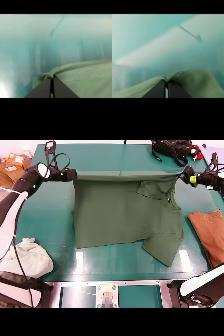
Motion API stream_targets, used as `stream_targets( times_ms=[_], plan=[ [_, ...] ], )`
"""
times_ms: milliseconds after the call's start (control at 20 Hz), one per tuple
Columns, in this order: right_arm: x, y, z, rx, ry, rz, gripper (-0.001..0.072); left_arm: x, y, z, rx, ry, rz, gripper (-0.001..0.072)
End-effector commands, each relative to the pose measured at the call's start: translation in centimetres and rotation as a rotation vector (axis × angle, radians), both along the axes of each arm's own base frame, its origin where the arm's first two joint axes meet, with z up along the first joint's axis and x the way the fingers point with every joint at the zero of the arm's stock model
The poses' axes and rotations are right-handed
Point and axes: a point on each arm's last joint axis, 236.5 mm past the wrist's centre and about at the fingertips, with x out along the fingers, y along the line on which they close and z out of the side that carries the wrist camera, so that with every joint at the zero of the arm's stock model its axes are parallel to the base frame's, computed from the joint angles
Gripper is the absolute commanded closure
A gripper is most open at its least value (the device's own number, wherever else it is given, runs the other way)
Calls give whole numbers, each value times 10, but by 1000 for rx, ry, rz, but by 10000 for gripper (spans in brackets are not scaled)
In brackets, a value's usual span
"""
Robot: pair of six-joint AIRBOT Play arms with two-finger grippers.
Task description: Fold the shirts.
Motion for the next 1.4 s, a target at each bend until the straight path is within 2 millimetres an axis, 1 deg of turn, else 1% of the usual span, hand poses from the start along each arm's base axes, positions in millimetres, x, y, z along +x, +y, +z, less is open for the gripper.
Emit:
stream_targets(
  times_ms=[0, 100, 200, 300, 400, 550, 650, 800, 900, 1000, 1050, 1100, 1150, 1200, 1300, 1350],
  plan=[
    [-46, -14, -37, -90, 204, 94, 687, -39, 3, -39, 73, 194, -65, 688],
    [-69, -16, -47, -84, 283, 141, 687, -62, 2, -63, 74, 298, -85, 688],
    [-84, -18, -55, -106, 345, 174, 687, -83, -2, -85, 52, 380, -93, 688],
    [-92, -19, -60, -129, 377, 193, 687, -98, -3, -103, 37, 433, -91, 687],
    [-92, -17, -62, -144, 386, 204, 687, -106, -2, -114, 40, 457, -88, 687],
    [-96, -17, -71, -178, 415, 218, 687, -108, -4, -119, 19, 459, -78, 688],
    [-104, -18, -84, -186, 457, 221, 687, -109, -9, -120, -9, 468, -75, 687],
    [-112, -16, -100, -173, 494, 228, 687, -114, -10, -124, -10, 493, -81, 687],
    [-111, -16, -102, -171, 496, 228, 687, -115, -10, -125, -10, 499, -82, 687],
    [-110, -17, -99, -175, 489, 226, 684, -114, -10, -124, -10, 494, -81, 686],
    [-109, -17, -95, -173, 489, 227, 608, -114, -10, -123, -10, 495, -83, 626],
    [-110, -18, -88, -161, 498, 222, 468, -115, -11, -119, -9, 503, -91, 257],
    [-111, -18, -79, -152, 504, 226, 396, -116, -12, -112, -6, 515, -107, 86],
    [-114, -22, -68, -147, 513, 220, 396, -118, -12, -102, 4, 530, -127, 106],
    [-124, -29, -48, -145, 534, 198, 402, -124, -13, -79, 21, 570, -165, 105],
    [-131, -30, -39, -140, 545, 202, 493, -129, -14, -69, 28, 593, -187, 105]
  ],
)
